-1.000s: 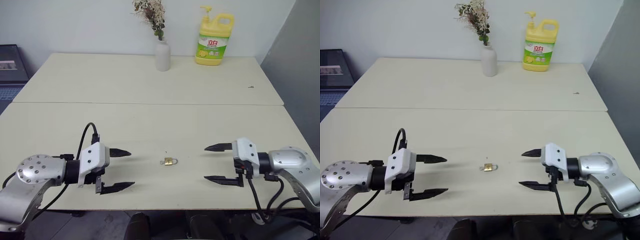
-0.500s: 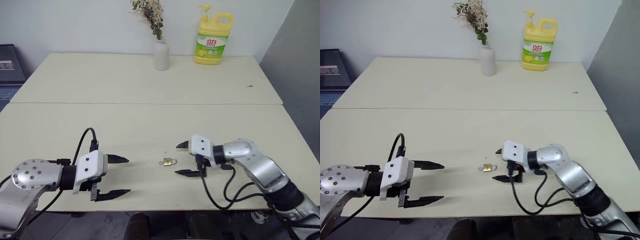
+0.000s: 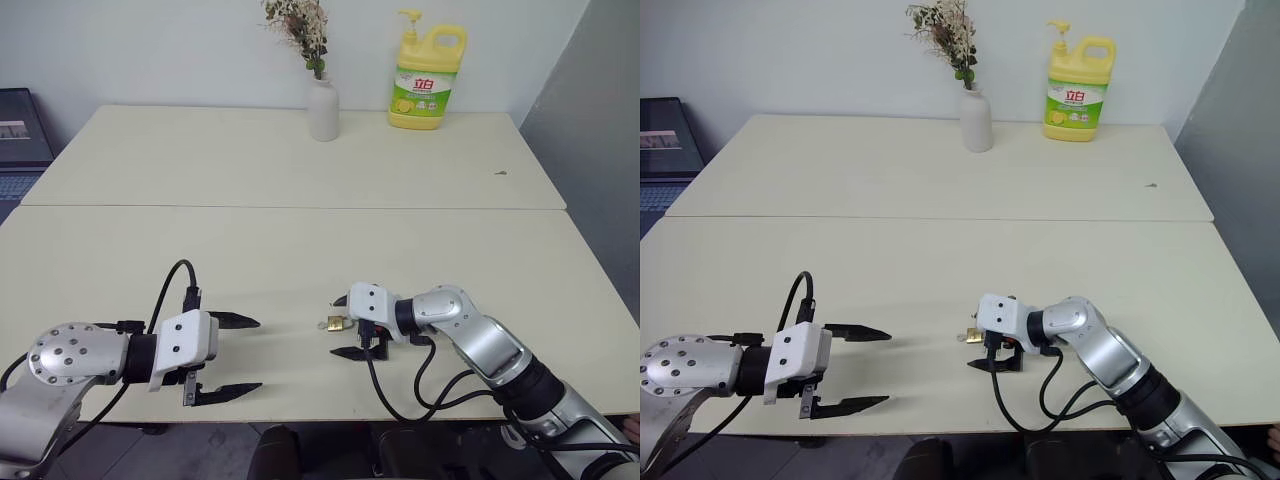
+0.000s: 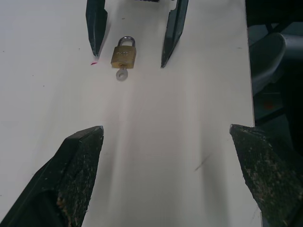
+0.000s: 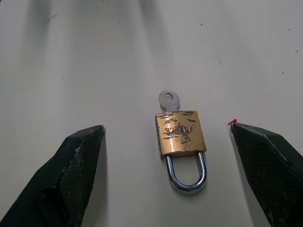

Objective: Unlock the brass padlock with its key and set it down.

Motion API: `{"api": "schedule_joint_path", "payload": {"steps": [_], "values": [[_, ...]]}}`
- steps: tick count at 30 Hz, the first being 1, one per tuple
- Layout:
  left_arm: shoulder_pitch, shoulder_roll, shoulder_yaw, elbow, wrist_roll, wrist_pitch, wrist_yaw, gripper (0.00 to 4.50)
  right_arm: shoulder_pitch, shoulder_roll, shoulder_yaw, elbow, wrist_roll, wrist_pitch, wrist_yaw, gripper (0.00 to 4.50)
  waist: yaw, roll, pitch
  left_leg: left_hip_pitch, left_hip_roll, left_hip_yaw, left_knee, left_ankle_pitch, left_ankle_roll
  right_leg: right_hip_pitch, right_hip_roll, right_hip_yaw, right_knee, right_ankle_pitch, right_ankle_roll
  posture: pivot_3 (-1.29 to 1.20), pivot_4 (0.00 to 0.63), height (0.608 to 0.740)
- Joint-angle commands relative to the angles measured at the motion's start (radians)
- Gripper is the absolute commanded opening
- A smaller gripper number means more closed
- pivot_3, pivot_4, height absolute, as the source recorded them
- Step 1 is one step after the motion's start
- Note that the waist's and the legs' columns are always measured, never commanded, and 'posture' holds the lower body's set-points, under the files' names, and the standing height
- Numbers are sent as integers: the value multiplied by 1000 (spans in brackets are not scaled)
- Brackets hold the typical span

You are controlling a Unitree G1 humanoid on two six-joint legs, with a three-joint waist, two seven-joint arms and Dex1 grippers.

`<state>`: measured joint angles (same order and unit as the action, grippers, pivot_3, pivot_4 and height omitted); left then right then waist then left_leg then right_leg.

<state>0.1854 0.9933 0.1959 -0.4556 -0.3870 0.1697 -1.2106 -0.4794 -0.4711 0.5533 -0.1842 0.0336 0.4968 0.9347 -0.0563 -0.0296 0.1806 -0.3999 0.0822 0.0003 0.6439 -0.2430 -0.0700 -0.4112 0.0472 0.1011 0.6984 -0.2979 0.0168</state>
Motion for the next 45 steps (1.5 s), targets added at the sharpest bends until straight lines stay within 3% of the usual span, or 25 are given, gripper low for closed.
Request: {"api": "schedule_joint_path", "payload": {"steps": [1, 12, 18, 22, 28, 31, 35, 39, 45], "values": [[-23, -7, -13, 4, 1, -14, 0, 4480, -10, 4, -22, 18, -11, 8, -11, 4500, 0, 0, 0, 0, 0, 0, 0, 0, 0, 0, 0, 0, 0, 0, 0, 0, 150, 740], [-55, -10, -40, 21, 2, -12, 2, 4500, 5, 9, -4, 32, -41, -17, -20, 929, 0, 0, 0, 0, 0, 0, 0, 0, 0, 0, 0, 0, 0, 0, 1, 0, 150, 740], [-82, -50, -50, 29, -39, 40, 38, 4500, 10, -35, -31, 16, -83, -102, -32, 938, 1, 0, 0, 0, 0, 0, 1, 0, 0, 1, 0, 0, 1, 1, 1, 0, 150, 740], [-151, -104, -57, 14, -124, 158, 88, 4500, 50, -127, -101, -42, -120, -216, -61, 938, 16, 0, 0, 0, -1, 0, 1, 0, 0, 1, -1, 0, 0, 1, 2, 0, 150, 740], [-274, -140, -111, 30, -163, 312, 148, 4500, 136, -202, -227, -178, -127, -211, -106, 938, 20, -1, -1, 0, -1, -1, 1, 0, 0, 1, 0, 0, 0, 1, 2, 0, 150, 740], [-378, -170, -139, 70, -191, 362, 152, 4500, 156, -265, -283, -215, -240, -333, -190, 938, 19, 0, 0, 0, -1, -1, 1, 0, 0, 1, 1, 1, 0, 1, 2, 0, 150, 740], [-494, -201, -162, 114, -227, 428, 143, 4500, 154, -361, -289, -177, -440, -631, -336, 938, 20, -1, -1, 0, -1, 0, 1, 0, 0, 1, 0, 1, 0, 1, 3, 0, 150, 740], [-589, -224, -190, 150, -267, 504, 128, 4500, 141, -353, -329, -148, -503, -752, -442, 938, 18, -1, -1, 0, -1, -1, 1, 0, 0, 1, 1, 1, 0, 1, 2, 0, 150, 740], [-706, -286, -226, 169, -275, 553, 147, 4500, 147, -314, -359, -145, -502, -841, -483, 938, 23, -1, -1, 0, -2, -1, 2, 0, 0, 2, 0, 2, 0, 3, -1, 0, 150, 740]]}}
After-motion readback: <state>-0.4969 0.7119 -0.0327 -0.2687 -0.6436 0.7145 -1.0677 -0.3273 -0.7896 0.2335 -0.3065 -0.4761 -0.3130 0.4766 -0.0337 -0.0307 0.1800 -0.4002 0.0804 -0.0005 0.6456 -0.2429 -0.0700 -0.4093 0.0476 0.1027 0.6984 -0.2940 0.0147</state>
